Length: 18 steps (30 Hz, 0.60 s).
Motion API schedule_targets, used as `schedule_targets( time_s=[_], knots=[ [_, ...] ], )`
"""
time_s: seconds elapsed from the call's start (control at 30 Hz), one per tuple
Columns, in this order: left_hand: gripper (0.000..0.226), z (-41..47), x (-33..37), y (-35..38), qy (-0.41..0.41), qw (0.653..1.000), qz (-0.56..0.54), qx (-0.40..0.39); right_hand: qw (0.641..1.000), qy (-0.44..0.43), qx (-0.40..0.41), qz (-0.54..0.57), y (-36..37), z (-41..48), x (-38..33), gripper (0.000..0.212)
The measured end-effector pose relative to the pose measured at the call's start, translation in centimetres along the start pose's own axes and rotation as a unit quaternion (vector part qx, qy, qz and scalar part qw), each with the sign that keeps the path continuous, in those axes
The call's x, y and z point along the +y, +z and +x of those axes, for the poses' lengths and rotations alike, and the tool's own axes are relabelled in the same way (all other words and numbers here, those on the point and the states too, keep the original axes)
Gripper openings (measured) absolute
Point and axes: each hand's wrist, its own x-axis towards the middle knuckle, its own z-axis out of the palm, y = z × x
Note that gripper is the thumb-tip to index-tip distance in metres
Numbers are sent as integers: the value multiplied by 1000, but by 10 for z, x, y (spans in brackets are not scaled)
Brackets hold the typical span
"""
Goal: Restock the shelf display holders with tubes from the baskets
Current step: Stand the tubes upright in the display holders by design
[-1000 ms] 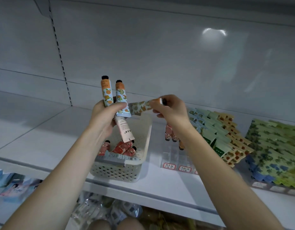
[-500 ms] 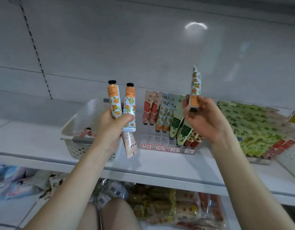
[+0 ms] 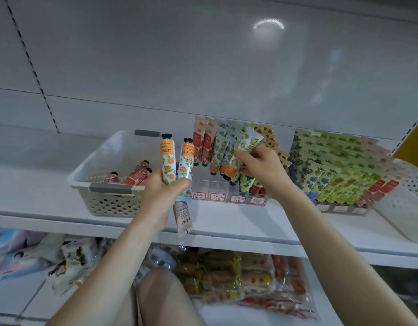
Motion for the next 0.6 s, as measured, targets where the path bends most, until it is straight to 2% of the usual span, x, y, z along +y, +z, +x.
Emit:
schedule_targets(
  time_s=[0.07,0.2,0.27,0.33,0.43,0.6],
  knots=[
    [18,-1,-1,0,0,1000,10,-3,996,-49,18,-73,3,2,-2,22],
    [16,-5,-3,1,11,999,29,-9,977,-95,39,-187,7,10,-3,48],
    [18,-5,-3,3,8,1000,24,-14,972,-105,42,-206,11,14,-1,39],
    [20,-4,-5,4,3,1000,16,-17,973,-109,42,-199,16,19,5,17],
    [21,-4,-8,4,-2,1000,16,-25,975,-112,35,-191,23,22,11,36],
    [22,-4,-14,4,-15,999,7,-28,972,-100,31,-209,32,22,19,25]
  ],
)
